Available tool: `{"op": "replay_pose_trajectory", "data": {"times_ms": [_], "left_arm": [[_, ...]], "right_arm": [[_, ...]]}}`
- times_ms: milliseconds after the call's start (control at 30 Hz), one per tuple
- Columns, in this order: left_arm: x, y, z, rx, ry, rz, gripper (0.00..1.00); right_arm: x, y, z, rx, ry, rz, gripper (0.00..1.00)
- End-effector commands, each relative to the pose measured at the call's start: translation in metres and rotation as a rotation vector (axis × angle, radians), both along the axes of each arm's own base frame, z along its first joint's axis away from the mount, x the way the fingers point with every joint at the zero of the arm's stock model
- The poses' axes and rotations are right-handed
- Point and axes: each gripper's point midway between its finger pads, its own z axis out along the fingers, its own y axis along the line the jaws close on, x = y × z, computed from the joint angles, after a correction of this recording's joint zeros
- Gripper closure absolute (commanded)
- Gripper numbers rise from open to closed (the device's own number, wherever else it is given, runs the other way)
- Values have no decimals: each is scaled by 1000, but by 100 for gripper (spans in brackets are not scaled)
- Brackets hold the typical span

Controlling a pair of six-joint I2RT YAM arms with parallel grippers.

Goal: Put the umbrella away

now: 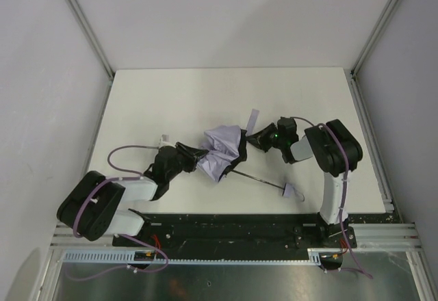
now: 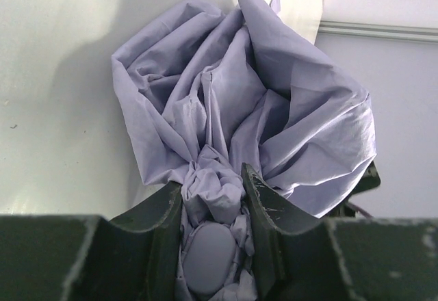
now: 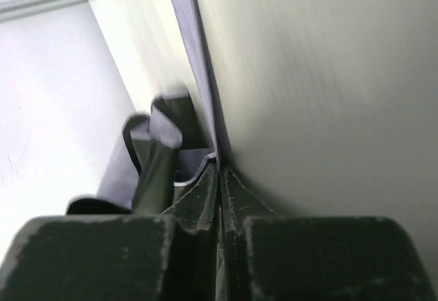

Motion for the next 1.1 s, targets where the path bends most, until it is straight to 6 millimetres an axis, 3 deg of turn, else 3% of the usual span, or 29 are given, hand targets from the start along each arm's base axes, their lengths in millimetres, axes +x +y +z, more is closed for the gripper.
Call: {"op": "replay_pose_trajectory", "data": {"times_ms": [0, 133, 333, 533, 733, 933, 1067], "left_arm": [[-5, -10, 22, -70, -65, -47, 100], [-19, -8, 6, -83, -8, -66, 100], [-23, -8, -18, -68, 79, -73, 100], [-28, -7, -32, -54, 122, -83, 100], [-31, -4, -47, -62, 196, -62, 100], [-29, -3, -57, -69, 247, -35, 100], [-25, 3, -58, -47, 240, 1, 100]], "right_arm": [[41, 0, -9, -16, -61, -23, 98], [77, 7, 23, 58, -222, -16, 100], [115, 29, 47, 85, -339, -16, 100], [128, 41, 50, 62, -384, 14, 100], [125, 39, 22, -36, -329, 107, 100], [117, 21, 19, -173, -272, 262, 69], [113, -2, 36, -298, -282, 352, 48]]}}
